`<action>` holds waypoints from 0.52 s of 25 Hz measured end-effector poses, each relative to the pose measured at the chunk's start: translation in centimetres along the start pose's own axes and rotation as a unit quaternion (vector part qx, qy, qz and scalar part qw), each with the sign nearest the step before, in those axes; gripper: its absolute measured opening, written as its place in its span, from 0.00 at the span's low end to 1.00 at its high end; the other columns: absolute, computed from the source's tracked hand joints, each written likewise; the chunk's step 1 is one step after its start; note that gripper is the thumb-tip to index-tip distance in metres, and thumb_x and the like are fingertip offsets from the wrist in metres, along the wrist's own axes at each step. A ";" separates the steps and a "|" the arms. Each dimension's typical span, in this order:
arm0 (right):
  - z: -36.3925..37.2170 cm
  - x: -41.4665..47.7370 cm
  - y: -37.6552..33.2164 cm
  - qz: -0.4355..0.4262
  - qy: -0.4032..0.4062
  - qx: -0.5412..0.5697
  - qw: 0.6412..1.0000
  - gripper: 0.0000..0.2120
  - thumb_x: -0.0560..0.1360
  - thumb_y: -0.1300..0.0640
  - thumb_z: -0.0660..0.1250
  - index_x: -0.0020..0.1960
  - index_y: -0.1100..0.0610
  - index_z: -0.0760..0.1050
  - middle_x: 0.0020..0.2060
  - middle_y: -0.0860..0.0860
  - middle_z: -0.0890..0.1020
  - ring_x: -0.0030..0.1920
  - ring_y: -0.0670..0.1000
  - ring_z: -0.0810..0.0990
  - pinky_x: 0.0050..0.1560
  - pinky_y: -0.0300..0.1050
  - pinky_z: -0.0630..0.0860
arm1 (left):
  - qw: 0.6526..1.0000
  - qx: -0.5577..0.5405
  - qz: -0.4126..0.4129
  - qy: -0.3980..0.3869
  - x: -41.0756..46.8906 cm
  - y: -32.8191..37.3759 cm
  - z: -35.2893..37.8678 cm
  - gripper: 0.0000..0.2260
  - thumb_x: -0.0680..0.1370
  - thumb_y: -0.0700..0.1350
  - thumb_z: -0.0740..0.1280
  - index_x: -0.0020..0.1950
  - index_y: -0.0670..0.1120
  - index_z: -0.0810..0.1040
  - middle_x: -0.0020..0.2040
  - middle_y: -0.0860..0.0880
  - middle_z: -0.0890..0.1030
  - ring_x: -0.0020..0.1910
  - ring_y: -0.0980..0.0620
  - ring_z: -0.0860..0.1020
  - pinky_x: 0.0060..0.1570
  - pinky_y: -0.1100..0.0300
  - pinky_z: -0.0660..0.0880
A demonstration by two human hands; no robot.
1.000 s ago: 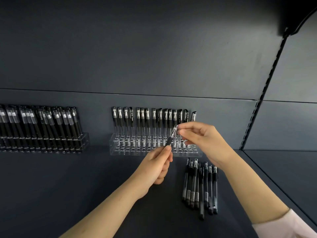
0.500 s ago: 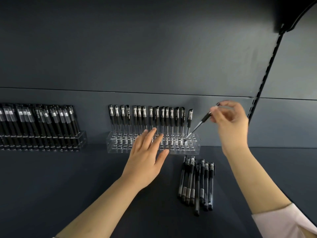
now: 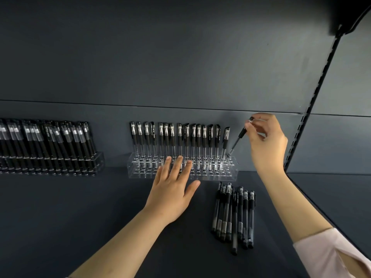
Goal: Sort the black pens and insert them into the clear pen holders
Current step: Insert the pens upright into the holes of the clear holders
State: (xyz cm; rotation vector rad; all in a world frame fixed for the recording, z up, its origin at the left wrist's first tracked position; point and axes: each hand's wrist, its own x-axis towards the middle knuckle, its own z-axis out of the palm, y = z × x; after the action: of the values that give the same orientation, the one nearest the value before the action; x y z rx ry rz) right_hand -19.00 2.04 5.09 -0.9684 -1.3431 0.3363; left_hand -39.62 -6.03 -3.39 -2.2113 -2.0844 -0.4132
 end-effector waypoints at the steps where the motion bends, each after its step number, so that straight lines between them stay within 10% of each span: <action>1: 0.2 0.2 0.0 -0.003 -0.003 -0.009 1.000 0.06 0.77 0.59 0.68 0.52 0.52 0.75 0.43 0.46 0.82 0.46 0.41 0.80 0.43 0.24 0.70 | 1.000 -0.002 0.000 -0.001 0.0 0.0 0.1 0.32 0.77 0.64 0.38 0.79 0.54 0.39 0.80 0.52 0.39 0.77 0.49 0.33 0.74 0.51 0.35; 10: 2.2 0.9 2.4 -0.019 -0.102 -0.166 0.981 0.06 0.76 0.59 0.68 0.53 0.56 0.79 0.42 0.46 0.81 0.44 0.48 0.80 0.52 0.42 0.77 | 1.000 -0.016 -0.002 0.001 0.2 -0.2 0.4 0.29 0.80 0.63 0.40 0.79 0.56 0.41 0.80 0.54 0.39 0.77 0.50 0.33 0.76 0.48 0.38; 13: 1.7 0.9 2.2 -0.008 -0.107 -0.154 0.982 0.08 0.76 0.58 0.69 0.55 0.54 0.79 0.43 0.48 0.82 0.41 0.46 0.79 0.49 0.31 0.75 | 1.000 -0.020 -0.007 -0.008 0.3 0.0 0.4 0.31 0.77 0.64 0.37 0.79 0.56 0.41 0.80 0.53 0.38 0.77 0.50 0.32 0.76 0.49 0.36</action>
State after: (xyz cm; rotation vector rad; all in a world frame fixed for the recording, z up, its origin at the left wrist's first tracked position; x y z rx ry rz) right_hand -19.61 4.69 3.93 -1.2036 -1.6310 0.2275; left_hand -39.56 -5.67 -3.71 -2.2298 -2.1196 -0.4442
